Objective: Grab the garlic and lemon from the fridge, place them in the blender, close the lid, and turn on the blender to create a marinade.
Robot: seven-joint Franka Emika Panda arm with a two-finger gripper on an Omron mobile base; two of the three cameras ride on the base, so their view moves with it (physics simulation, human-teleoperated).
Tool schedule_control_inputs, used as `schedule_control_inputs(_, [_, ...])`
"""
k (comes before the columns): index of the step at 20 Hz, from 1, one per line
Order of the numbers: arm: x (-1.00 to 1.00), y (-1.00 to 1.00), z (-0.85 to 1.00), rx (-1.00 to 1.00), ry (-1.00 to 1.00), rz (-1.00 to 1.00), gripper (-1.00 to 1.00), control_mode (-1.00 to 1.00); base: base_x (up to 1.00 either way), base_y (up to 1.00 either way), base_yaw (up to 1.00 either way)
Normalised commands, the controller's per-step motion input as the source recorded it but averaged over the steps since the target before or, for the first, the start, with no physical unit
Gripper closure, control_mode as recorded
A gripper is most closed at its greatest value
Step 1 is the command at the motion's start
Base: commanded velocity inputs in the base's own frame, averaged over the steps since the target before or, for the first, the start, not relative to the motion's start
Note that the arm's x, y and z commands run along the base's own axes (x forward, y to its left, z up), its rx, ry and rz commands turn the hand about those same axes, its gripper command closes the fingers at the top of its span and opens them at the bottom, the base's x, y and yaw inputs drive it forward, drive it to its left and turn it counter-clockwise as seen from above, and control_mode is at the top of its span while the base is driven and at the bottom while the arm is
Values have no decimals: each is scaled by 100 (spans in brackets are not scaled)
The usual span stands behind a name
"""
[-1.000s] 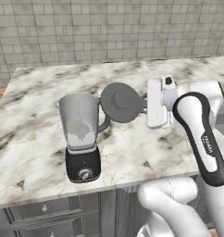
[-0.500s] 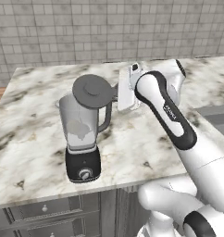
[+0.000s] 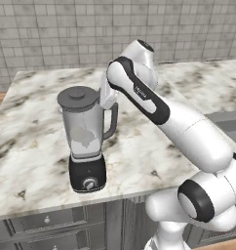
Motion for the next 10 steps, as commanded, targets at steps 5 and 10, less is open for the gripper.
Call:
schedule_control_inputs(5, [17,19,-14,-10,0,0,100,-100,0,0,0])
schedule_control_inputs(10, [-23,0,-3,-3,-9,0,100,-100,0,0,0])
